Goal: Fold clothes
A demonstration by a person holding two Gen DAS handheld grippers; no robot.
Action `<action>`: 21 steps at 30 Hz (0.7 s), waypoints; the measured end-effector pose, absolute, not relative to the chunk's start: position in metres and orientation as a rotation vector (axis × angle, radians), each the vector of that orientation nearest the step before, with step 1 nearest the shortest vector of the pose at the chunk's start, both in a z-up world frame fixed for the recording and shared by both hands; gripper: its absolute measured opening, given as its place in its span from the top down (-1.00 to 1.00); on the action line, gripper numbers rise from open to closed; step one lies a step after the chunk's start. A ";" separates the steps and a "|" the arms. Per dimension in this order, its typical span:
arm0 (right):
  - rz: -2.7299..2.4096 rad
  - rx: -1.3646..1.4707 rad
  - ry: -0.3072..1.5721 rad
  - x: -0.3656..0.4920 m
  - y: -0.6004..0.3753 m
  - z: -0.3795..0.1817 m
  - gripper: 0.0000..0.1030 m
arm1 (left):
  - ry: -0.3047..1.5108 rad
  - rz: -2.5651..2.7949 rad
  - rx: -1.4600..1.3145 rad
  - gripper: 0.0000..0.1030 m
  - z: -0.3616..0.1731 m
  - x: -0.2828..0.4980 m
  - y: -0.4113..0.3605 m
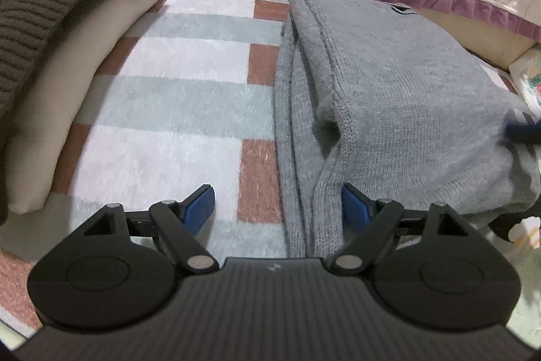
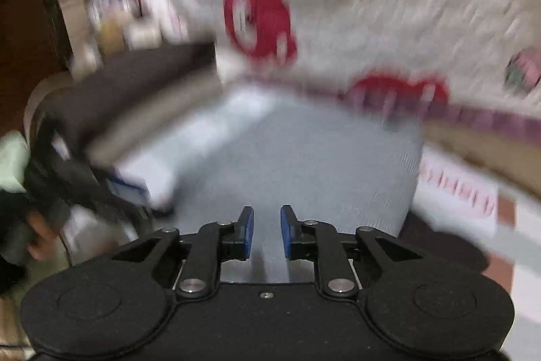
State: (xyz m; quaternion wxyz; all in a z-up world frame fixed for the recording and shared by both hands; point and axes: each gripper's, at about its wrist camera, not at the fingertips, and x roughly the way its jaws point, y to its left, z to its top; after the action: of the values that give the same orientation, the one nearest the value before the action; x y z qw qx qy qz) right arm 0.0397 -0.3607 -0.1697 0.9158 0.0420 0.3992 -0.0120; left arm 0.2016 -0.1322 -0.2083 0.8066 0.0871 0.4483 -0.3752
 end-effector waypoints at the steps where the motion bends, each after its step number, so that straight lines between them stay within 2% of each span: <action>1: -0.003 0.101 0.913 0.044 -0.359 -0.187 0.53 | 0.971 -0.801 0.185 -0.57 -0.208 0.202 -0.132; 4: 0.098 0.162 0.979 0.037 -0.351 -0.215 0.54 | 1.003 -0.784 0.179 -0.57 -0.209 0.206 -0.130; 12: 0.171 0.206 1.010 0.033 -0.347 -0.205 0.52 | 0.972 -0.859 0.042 -0.54 -0.193 0.207 -0.118; 16: 0.187 0.320 0.907 0.028 -0.367 -0.167 0.38 | 0.911 -0.925 -0.088 -0.54 -0.176 0.212 -0.108; 17: 0.170 0.371 0.844 0.030 -0.380 -0.151 0.31 | 0.893 -0.950 -0.126 -0.54 -0.171 0.215 -0.106; 18: 0.154 0.420 0.777 0.032 -0.396 -0.135 0.13 | 0.879 -0.971 -0.150 -0.55 -0.165 0.218 -0.108; 19: 0.133 0.442 0.728 0.035 -0.411 -0.124 0.07 | 0.873 -0.987 -0.155 -0.55 -0.159 0.223 -0.114; 21: 0.056 0.401 0.707 0.053 -0.438 -0.112 0.07 | 0.872 -1.016 -0.145 -0.55 -0.154 0.231 -0.134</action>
State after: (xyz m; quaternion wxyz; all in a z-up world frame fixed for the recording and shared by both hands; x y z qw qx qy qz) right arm 0.0528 -0.4384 -0.1121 0.9181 0.1948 0.3440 0.0272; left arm 0.2309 -0.1339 -0.1536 0.7817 -0.0672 0.4039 -0.4705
